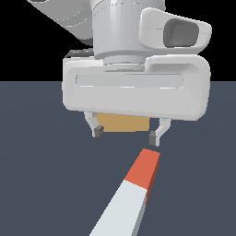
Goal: Insert the peg into the horizontal hole in a box.
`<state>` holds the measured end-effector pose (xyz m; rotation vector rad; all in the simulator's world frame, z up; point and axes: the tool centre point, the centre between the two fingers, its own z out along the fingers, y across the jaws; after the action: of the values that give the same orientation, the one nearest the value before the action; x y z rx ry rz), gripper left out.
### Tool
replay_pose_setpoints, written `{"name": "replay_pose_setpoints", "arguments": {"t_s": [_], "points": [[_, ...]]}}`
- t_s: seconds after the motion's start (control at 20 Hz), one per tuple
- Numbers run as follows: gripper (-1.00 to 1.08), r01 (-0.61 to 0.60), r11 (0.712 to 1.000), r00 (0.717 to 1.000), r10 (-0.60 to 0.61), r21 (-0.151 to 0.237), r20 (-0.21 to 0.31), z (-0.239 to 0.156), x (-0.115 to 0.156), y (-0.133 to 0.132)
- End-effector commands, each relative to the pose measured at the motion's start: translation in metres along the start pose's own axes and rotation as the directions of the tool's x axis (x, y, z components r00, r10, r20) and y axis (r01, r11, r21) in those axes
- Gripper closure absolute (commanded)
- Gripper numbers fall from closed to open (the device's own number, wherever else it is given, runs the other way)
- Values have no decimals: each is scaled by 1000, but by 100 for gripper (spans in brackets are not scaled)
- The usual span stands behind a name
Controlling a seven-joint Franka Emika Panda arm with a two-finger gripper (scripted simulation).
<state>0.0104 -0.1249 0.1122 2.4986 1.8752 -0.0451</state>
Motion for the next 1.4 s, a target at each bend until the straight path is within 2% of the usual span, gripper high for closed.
{"name": "replay_pose_setpoints", "arguments": {"t_s": [0.0,0.2,0.4,0.75,1.35], "points": [[-92,-76,997,997,76,0,-10,15,-25,7],[-92,-164,987,986,164,1,-24,33,-54,12],[-92,-209,978,977,209,3,-31,43,-69,14],[-92,-213,977,977,213,4,-31,48,-71,13],[-92,-216,976,976,216,4,-33,94,-69,13]]}}
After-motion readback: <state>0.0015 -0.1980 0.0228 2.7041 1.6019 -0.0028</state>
